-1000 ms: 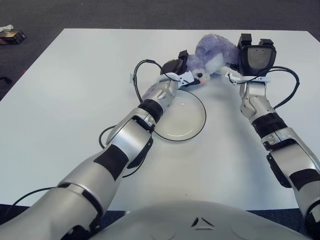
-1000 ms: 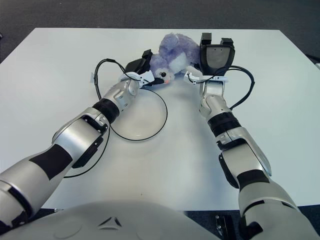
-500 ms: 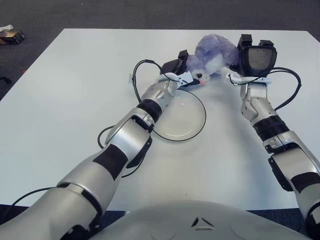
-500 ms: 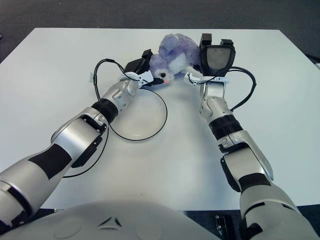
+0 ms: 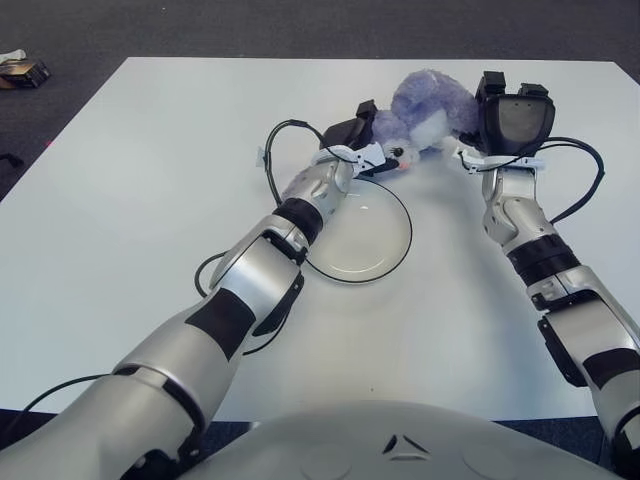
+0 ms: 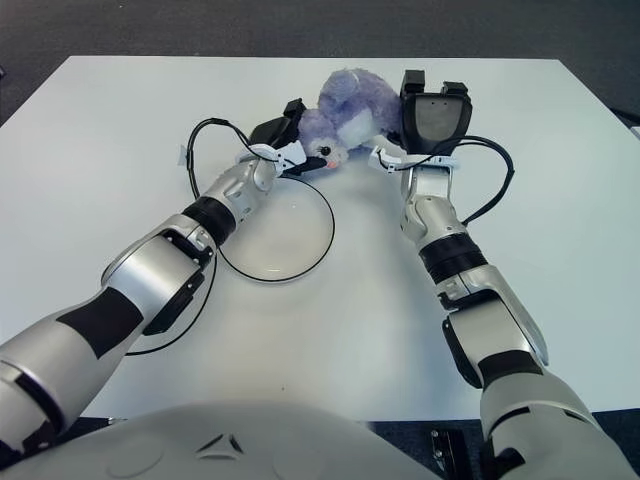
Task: Put the doll into the plate.
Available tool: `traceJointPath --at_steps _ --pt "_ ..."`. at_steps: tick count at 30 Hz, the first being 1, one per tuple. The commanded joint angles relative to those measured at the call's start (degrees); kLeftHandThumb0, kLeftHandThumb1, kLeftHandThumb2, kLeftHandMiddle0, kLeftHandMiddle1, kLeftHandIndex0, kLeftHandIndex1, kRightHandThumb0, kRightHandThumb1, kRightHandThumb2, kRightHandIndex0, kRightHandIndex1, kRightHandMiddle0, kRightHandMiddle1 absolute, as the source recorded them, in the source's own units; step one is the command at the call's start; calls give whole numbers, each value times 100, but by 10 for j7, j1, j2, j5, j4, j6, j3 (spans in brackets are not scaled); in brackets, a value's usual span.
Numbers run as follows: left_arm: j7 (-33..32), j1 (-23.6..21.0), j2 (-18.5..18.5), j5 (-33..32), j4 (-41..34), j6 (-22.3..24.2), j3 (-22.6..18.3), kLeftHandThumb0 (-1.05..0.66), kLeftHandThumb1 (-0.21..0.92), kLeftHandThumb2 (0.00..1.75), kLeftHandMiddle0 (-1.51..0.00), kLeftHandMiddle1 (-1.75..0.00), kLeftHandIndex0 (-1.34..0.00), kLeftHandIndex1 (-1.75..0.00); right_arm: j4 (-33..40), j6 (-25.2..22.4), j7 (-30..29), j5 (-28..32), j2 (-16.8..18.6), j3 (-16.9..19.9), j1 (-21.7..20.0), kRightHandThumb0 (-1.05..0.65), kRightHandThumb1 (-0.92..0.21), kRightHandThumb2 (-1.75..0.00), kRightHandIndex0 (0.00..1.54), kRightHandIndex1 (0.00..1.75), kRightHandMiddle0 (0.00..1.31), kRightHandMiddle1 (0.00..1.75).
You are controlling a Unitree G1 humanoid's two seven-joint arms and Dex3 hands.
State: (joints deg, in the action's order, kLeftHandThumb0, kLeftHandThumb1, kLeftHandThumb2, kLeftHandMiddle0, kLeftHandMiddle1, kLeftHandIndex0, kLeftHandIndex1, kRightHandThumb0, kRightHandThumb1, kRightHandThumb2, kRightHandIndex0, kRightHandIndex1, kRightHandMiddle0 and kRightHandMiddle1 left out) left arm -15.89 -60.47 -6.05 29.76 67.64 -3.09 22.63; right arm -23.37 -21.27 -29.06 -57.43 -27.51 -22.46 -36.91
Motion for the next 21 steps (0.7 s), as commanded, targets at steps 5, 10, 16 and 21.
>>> traceJointPath --at_steps 5,10,16,21 --pt "2 -8 5 -4 9 -2 -5 39 61 78 -54 -154 -33 -175 36 6 25 21 -1 23 17 -19 -92 -16 71 173 46 159" --pt "-2 -8 6 -8 12 -5 -10 39 59 80 -54 -155 -39 -175 68 3 44 50 13 51 30 -47 -92 -21 56 157 37 129" --pt "-2 -8 6 -9 13 -6 -10 39 59 81 -54 -155 -41 -175 74 4 50 50 15 56 34 -53 -92 -22 53 151 36 124" --pt "-4 -7 10 -11 16 -11 -11 39 57 84 -54 -157 -41 -175 149 66 101 216 57 152 74 -63 -92 -48 31 122 21 109"
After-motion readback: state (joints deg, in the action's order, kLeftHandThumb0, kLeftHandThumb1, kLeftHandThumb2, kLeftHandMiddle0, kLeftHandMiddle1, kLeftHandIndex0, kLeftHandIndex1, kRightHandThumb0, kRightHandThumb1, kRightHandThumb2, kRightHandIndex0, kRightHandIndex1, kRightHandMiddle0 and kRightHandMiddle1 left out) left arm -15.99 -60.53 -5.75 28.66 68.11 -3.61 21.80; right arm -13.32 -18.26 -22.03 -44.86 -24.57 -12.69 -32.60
